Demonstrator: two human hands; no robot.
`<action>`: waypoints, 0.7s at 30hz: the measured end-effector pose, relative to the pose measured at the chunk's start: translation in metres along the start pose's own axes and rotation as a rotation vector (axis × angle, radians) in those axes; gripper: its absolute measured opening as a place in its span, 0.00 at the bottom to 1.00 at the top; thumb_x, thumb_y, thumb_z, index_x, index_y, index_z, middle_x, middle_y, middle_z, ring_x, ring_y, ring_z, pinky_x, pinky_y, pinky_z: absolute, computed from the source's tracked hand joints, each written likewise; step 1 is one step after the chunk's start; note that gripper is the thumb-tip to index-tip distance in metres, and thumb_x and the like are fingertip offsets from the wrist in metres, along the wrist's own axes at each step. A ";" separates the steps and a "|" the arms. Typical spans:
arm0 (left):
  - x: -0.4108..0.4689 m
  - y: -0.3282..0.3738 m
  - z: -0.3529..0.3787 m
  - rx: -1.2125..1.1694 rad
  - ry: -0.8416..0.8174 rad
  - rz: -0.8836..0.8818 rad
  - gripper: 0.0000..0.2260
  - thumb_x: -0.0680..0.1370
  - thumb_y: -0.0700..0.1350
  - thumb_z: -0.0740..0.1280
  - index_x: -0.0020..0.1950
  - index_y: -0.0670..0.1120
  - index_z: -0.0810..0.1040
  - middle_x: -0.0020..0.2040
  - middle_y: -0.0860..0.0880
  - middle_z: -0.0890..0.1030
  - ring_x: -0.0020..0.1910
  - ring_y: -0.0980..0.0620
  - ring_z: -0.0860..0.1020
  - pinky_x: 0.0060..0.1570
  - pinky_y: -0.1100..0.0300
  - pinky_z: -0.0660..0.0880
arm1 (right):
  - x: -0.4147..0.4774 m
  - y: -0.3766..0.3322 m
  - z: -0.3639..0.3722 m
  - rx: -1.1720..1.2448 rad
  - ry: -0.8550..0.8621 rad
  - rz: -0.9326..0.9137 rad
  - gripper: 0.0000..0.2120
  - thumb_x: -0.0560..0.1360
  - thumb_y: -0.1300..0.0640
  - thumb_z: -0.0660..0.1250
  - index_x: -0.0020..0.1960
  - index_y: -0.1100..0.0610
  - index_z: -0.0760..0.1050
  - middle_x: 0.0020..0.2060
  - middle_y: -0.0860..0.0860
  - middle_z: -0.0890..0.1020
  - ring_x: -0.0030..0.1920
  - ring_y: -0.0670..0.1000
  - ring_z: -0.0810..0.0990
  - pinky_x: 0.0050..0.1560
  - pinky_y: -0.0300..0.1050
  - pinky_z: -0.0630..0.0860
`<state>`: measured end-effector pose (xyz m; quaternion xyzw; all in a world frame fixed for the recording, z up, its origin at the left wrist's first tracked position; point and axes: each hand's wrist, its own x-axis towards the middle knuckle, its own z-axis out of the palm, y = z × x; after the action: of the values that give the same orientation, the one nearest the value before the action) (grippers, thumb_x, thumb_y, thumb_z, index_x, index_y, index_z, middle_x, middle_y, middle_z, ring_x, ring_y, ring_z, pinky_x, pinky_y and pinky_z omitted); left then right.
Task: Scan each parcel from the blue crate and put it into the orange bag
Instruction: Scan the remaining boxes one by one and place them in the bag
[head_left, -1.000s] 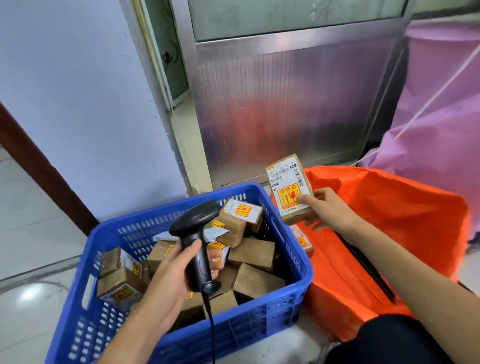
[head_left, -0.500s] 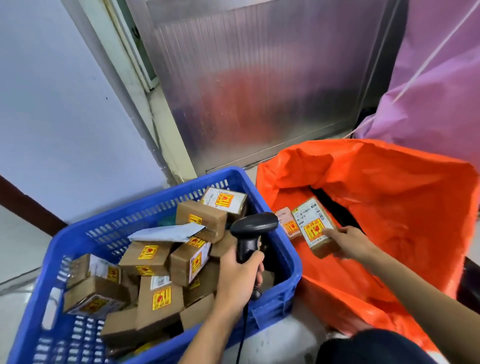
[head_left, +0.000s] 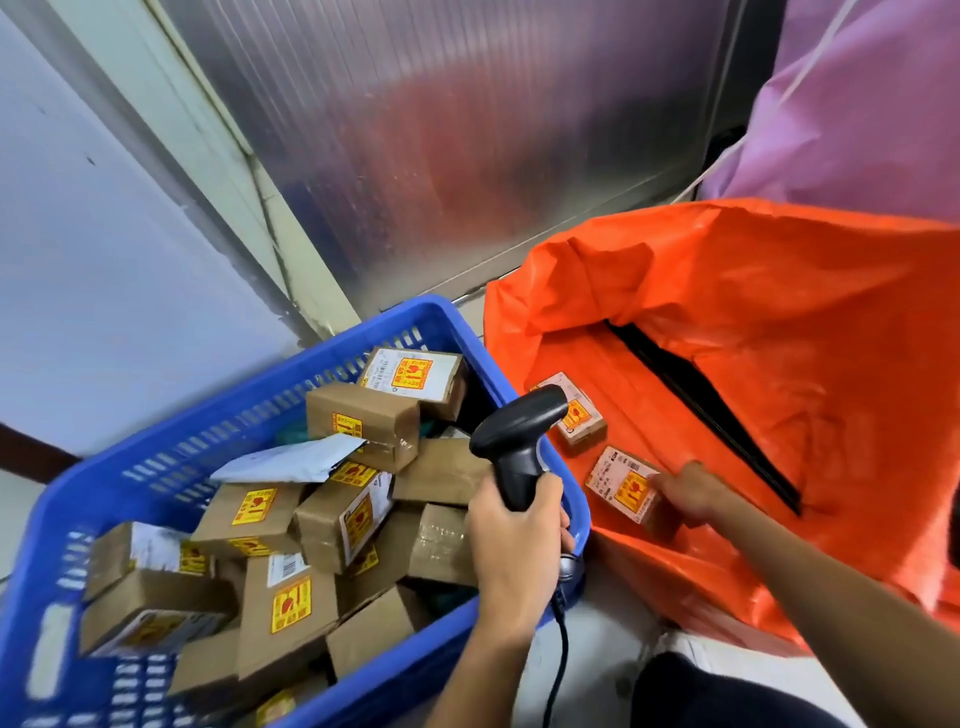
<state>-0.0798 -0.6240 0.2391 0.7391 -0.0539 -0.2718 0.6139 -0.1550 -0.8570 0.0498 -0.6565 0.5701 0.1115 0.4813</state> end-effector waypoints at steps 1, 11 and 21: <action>0.000 -0.001 0.002 -0.002 0.007 0.002 0.03 0.78 0.37 0.67 0.48 0.37 0.75 0.30 0.45 0.77 0.25 0.48 0.75 0.27 0.56 0.71 | 0.007 0.004 0.002 0.025 -0.013 0.009 0.16 0.82 0.49 0.66 0.52 0.63 0.77 0.40 0.55 0.81 0.38 0.55 0.81 0.35 0.48 0.77; 0.005 -0.003 0.003 0.010 0.044 0.025 0.06 0.78 0.37 0.67 0.46 0.34 0.74 0.29 0.43 0.77 0.24 0.47 0.75 0.24 0.57 0.70 | 0.061 -0.022 0.038 0.150 0.017 0.020 0.15 0.81 0.62 0.63 0.64 0.69 0.77 0.58 0.64 0.83 0.57 0.61 0.85 0.52 0.51 0.81; 0.006 -0.003 0.001 -0.002 0.040 0.008 0.06 0.78 0.38 0.67 0.46 0.35 0.75 0.29 0.43 0.78 0.25 0.47 0.76 0.27 0.55 0.73 | 0.034 -0.057 0.025 -0.028 -0.080 -0.087 0.10 0.80 0.62 0.61 0.42 0.61 0.76 0.35 0.57 0.80 0.32 0.54 0.79 0.30 0.42 0.75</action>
<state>-0.0755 -0.6264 0.2339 0.7435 -0.0442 -0.2545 0.6168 -0.0855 -0.8657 0.0421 -0.6823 0.5198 0.1247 0.4987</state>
